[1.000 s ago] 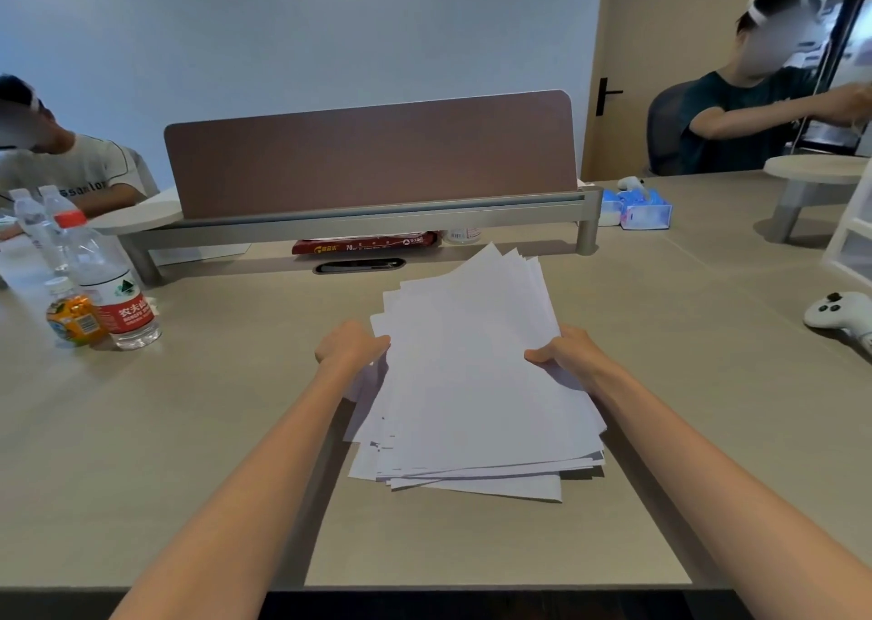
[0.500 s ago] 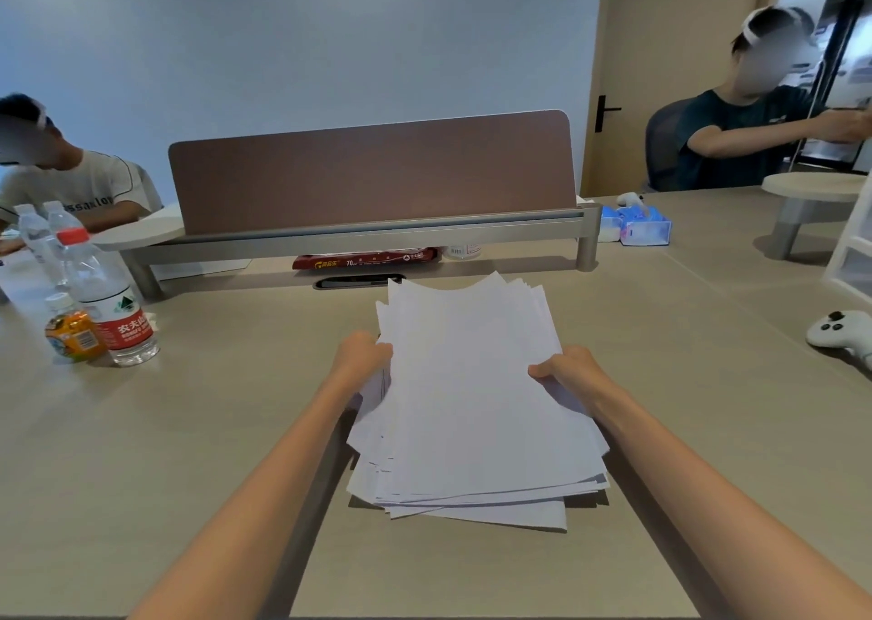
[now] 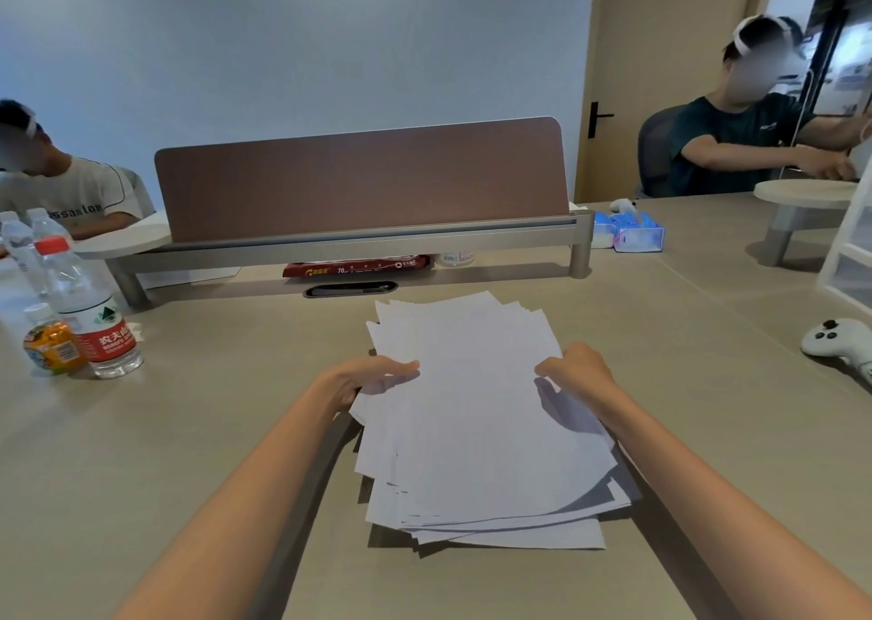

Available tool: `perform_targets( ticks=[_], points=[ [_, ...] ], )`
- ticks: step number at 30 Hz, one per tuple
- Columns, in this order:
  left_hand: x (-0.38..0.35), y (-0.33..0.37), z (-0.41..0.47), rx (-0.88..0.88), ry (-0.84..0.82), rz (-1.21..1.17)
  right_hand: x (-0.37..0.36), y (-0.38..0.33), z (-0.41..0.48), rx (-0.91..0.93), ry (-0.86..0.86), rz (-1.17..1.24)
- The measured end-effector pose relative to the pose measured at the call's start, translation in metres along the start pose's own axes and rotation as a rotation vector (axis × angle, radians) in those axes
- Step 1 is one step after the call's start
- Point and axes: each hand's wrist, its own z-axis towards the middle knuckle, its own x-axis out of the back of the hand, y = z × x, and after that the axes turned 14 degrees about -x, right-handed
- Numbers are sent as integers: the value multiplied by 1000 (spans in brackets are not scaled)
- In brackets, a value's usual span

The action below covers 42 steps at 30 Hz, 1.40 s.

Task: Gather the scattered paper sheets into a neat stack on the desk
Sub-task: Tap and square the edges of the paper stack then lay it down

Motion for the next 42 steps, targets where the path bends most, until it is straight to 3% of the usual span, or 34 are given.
perform_targets(
  ticks=[3, 8, 12, 16, 18, 21, 23, 27, 31, 37, 42],
  points=[
    [-8, 9, -7, -18, 17, 59, -8, 3, 8, -33, -61, 111],
    [-27, 13, -17, -270, 238, -50, -19, 12, 14, -57, -152, 212],
    [-32, 12, -21, -416, 325, -110, -16, 18, 13, -70, -323, 532],
    [-24, 14, -30, -540, 413, -295, 4, 11, 3, 69, -337, 463],
    [-20, 19, -39, -581, 466, -350, 15, 2, -9, 90, -417, 558],
    [-15, 32, -52, -684, 519, -369, 35, -10, -26, -21, -604, 771],
    [-14, 43, -60, -758, 538, -380, 48, -18, -36, -53, -678, 792],
    [-12, 67, -73, -841, 549, -389, 64, -43, -53, 147, -575, 603],
    [-12, 82, -77, -871, 557, -483, 72, -63, -61, 350, -479, 717],
    [-32, 81, -68, -857, 591, -620, 56, -58, -68, 380, -305, 805],
    [-36, 76, -65, -877, 578, -618, 53, -54, -69, 440, -279, 785]
  ],
)
